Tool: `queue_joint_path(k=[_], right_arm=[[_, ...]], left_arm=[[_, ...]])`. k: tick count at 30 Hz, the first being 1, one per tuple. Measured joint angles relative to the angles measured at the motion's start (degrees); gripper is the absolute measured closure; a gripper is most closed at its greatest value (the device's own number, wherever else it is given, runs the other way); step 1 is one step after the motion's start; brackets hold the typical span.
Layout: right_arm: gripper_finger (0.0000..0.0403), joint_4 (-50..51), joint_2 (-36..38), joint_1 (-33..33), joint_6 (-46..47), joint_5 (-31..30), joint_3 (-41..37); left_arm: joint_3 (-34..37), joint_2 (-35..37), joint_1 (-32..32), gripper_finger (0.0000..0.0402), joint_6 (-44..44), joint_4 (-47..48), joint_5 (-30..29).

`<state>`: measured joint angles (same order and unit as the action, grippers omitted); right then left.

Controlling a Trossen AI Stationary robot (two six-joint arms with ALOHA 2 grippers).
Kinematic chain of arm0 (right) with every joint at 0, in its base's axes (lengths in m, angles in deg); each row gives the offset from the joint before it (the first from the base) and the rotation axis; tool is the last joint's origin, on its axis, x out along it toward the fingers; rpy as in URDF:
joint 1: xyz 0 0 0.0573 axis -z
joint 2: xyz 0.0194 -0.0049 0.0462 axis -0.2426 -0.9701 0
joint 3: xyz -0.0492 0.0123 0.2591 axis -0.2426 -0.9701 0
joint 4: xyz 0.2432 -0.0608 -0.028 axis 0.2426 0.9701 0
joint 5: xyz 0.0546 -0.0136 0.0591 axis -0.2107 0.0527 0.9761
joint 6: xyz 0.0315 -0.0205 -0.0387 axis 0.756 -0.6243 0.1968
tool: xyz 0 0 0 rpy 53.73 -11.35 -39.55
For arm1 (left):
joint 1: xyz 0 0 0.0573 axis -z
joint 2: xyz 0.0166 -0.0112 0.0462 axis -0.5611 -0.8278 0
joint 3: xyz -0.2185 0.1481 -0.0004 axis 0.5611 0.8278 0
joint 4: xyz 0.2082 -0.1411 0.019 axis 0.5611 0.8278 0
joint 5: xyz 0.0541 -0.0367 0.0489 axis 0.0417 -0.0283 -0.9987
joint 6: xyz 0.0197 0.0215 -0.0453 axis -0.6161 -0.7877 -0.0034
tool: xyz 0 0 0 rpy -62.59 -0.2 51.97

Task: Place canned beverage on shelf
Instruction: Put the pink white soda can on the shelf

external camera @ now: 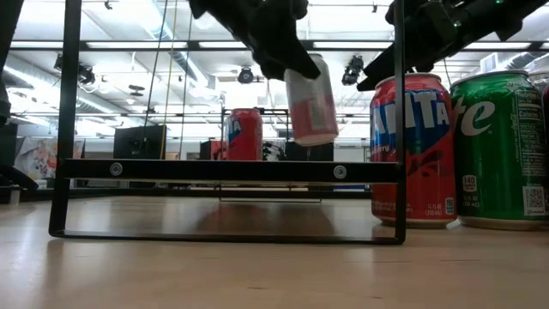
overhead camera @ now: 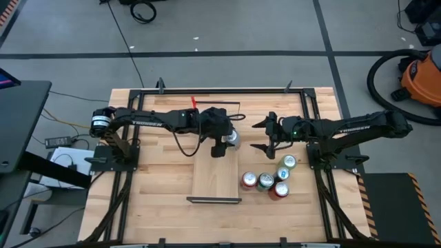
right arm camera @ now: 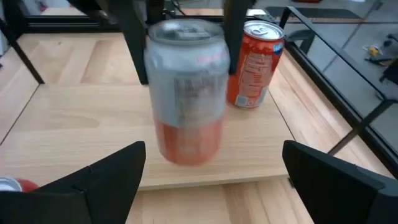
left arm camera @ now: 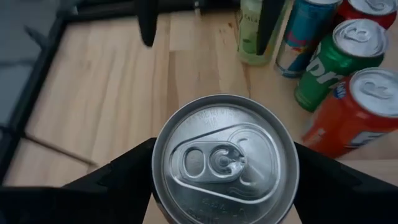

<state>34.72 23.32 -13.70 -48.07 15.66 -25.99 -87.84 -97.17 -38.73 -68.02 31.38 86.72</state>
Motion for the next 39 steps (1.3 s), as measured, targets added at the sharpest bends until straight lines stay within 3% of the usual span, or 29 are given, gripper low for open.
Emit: queue_joint_path(k=[7, 10, 13, 15, 26, 34, 39], right_arm=[[0.0016, -6.66, -2.46, -6.05, 0.57, -1.84, -3.06], [0.0017, -6.74, -2.42, -8.24, 1.18, -5.87, -3.98], [0.0017, -6.23, -1.96, -10.24, 1.5, -10.09, -4.42], [0.0017, -6.4, -2.05, -11.28, 1.67, -11.06, -4.42], [0.0017, -7.64, -2.12, -13.03, 0.49, -13.73, -4.42], [0.0017, -5.9, -0.05, -13.04, -0.47, -14.7, -4.31], [0.0017, -1.44, 3.44, -13.18, 1.07, -15.5, -4.29]], left_arm=[[-3.85, 0.03, 0.07, 0.0095, 12.26, 8.52, -2.78], [-3.9, 0.33, 0.07, 0.0095, 19.75, 9.6, -9.51], [-3.88, 0.33, 0.11, 0.0095, 22.74, 11.27, -18.26], [-3.88, 0.33, -0.17, 0.0095, 24.04, 10.74, -21.03], [-4.22, -0.55, -0.79, 0.0095, 24.95, 0.42, -17.45], [-12.6, -6.11, -1.62, 0.0095, 22.16, 6.74, -16.34], [-13.73, -8.36, -3.27, 0.0095, 22.16, 9.03, -15.72]])
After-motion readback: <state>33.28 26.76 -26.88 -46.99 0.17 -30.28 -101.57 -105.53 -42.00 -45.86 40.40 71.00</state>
